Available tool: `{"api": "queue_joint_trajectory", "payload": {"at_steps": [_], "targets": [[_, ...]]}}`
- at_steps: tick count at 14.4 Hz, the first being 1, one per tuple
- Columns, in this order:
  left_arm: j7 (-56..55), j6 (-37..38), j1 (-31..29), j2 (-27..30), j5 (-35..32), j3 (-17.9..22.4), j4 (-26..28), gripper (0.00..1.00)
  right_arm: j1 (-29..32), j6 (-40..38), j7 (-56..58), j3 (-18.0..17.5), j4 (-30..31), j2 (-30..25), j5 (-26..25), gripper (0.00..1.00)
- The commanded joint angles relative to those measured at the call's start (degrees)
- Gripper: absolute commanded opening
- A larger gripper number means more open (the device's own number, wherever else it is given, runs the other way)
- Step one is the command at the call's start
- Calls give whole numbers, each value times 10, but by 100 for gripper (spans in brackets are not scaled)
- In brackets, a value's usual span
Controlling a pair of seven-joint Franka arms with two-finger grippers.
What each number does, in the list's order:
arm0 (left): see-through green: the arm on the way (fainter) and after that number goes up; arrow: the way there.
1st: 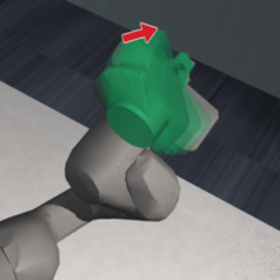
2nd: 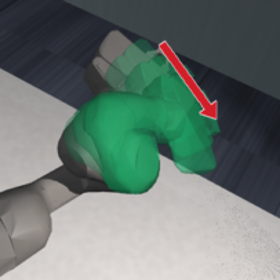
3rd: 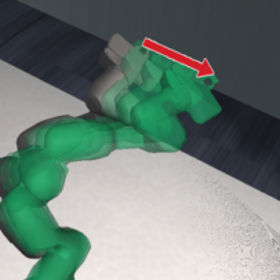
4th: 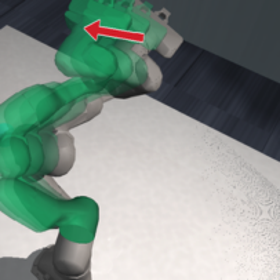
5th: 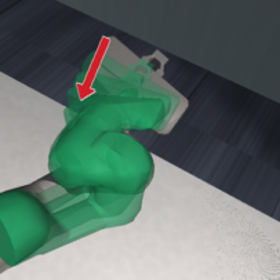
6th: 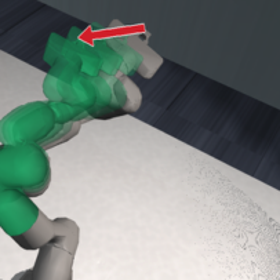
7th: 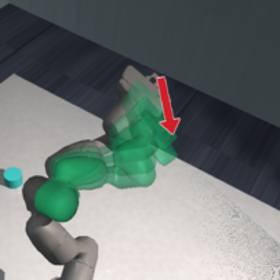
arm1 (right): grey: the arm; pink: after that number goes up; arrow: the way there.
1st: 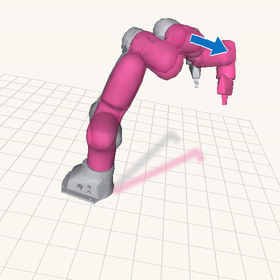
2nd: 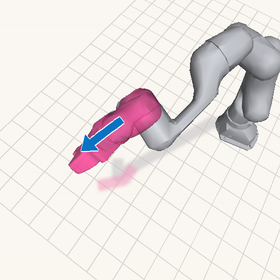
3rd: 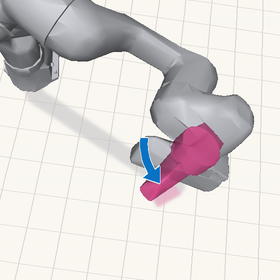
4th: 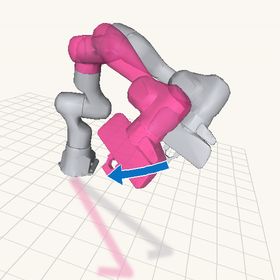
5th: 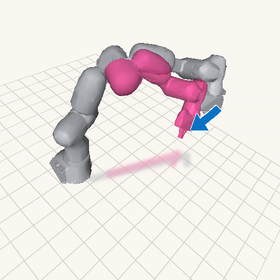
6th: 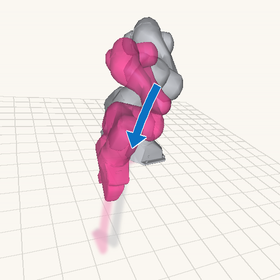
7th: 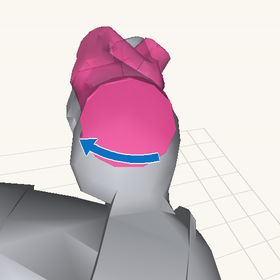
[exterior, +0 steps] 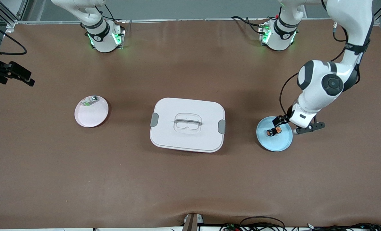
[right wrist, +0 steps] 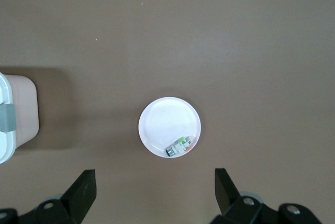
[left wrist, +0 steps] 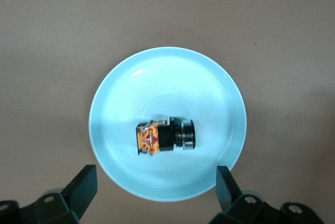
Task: Transfer orange switch to right arm and place
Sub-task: 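Close the left gripper on the orange switch and lift it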
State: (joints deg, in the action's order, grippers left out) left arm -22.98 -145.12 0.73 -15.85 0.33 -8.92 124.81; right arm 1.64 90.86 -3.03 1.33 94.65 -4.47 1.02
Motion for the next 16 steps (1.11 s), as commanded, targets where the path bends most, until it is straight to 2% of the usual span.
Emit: {"api": "queue_joint_trajectory", "payload": {"at_steps": [1,7,14,15,16], "targets": [[-10,-48,2,-38,2,0,-6,100,1,-8,3,-2,-11,5,-8,100],[-9,-83,6,-96,-4,0,-26,100,-2,-9,-1,-2,-10,8,-8,100],[-7,-112,6,-128,-5,0,-26,100,-2,-9,-2,-2,-10,11,-8,100],[-7,-112,8,-128,-5,0,-25,84,-4,-9,-3,-2,-10,11,-8,100],[-7,-112,10,-127,-4,0,-24,62,-4,-9,-2,-2,-10,11,-8,100]]}}
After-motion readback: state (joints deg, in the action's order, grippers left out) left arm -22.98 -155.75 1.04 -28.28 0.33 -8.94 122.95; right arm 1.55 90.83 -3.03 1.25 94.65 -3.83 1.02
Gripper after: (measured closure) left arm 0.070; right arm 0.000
